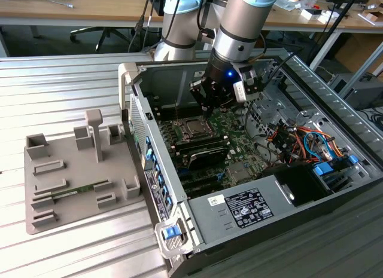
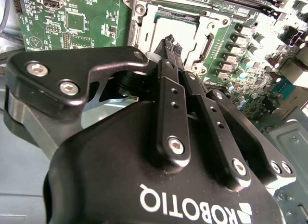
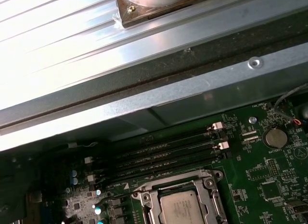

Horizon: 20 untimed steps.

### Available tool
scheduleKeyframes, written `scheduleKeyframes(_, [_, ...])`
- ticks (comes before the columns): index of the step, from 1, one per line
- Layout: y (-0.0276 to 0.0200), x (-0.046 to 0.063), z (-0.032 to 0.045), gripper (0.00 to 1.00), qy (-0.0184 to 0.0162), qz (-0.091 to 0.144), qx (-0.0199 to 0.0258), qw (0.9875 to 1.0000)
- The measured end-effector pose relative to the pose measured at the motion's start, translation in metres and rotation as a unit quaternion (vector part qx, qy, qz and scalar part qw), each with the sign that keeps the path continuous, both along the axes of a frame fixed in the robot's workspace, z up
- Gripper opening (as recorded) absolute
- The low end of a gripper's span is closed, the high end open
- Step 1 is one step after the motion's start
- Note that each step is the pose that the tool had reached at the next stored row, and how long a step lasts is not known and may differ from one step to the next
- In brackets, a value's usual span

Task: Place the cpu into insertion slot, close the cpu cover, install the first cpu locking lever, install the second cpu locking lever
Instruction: 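Install the first cpu locking lever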

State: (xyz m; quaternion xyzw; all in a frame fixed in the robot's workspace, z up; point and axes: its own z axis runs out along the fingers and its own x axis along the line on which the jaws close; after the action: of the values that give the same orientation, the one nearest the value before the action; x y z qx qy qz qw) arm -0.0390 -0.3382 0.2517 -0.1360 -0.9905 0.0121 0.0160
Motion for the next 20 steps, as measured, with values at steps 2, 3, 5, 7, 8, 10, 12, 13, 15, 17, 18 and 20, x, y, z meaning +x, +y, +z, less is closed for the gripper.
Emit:
scheduleKeyframes(2, [0.0000, 0.0000, 0.0000, 0.10, 0.0000, 0.002, 0.0000, 1.0000])
scheduleKeyframes(3, [0.0000, 0.0000, 0.0000, 0.10, 0.0000, 0.002, 0.0000, 1.0000])
scheduleKeyframes(5, [0.0000, 0.0000, 0.0000, 0.10, 0.0000, 0.004, 0.0000, 1.0000])
scheduleKeyframes(7, [0.0000, 0.0000, 0.0000, 0.10, 0.0000, 0.005, 0.0000, 1.0000])
scheduleKeyframes(8, [0.0000, 0.0000, 0.0000, 0.10, 0.0000, 0.006, 0.0000, 1.0000])
scheduleKeyframes(10, [0.0000, 0.0000, 0.0000, 0.10, 0.0000, 0.008, 0.0000, 1.0000])
scheduleKeyframes(12, [0.0000, 0.0000, 0.0000, 0.10, 0.0000, 0.009, 0.0000, 1.0000])
scheduleKeyframes(13, [0.0000, 0.0000, 0.0000, 0.10, 0.0000, 0.010, 0.0000, 1.0000])
scheduleKeyframes(15, [0.0000, 0.0000, 0.0000, 0.10, 0.0000, 0.011, 0.0000, 0.9999])
scheduleKeyframes(17, [0.0000, 0.0000, 0.0000, 0.10, 0.0000, 0.012, 0.0000, 0.9999])
scheduleKeyframes(18, [0.0000, 0.0000, 0.0000, 0.10, 0.0000, 0.013, 0.0000, 0.9999])
scheduleKeyframes(20, [0.0000, 0.0000, 0.0000, 0.10, 0.0000, 0.014, 0.0000, 0.9999])
